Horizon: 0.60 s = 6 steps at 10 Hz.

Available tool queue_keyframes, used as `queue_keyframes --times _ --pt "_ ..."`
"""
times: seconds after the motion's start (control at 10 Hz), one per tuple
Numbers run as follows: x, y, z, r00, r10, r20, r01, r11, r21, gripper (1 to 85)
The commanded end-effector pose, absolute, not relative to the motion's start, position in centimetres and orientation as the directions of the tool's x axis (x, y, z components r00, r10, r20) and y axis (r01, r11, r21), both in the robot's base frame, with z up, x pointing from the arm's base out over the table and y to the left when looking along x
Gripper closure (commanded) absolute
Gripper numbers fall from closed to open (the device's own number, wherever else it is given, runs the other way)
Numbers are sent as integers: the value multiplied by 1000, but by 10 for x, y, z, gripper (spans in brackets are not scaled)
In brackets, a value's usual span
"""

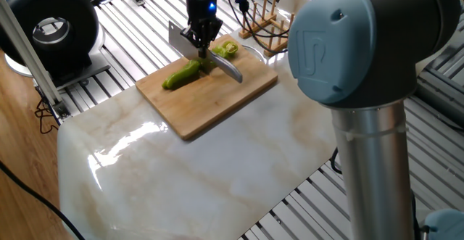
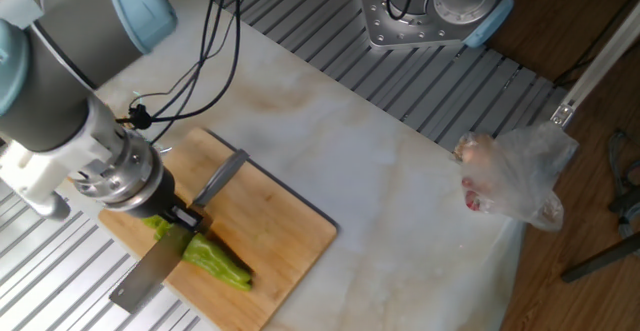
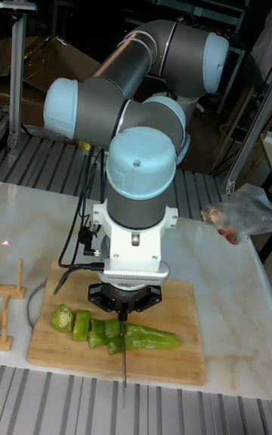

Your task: Chop the chili peppers

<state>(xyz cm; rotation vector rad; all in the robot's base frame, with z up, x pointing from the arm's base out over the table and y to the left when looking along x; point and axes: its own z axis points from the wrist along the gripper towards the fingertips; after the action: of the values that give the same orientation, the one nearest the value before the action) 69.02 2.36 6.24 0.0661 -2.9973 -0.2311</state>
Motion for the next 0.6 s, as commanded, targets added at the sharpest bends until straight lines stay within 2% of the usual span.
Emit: queue_keyframes --times 0.0,0.2,0.5 --pt "697 36 54 -994 -18 108 -3 990 139 843" --pt "699 38 56 -994 -22 104 -7 990 142 843" --pt "698 27 80 -990 -29 138 -7 987 158 843"
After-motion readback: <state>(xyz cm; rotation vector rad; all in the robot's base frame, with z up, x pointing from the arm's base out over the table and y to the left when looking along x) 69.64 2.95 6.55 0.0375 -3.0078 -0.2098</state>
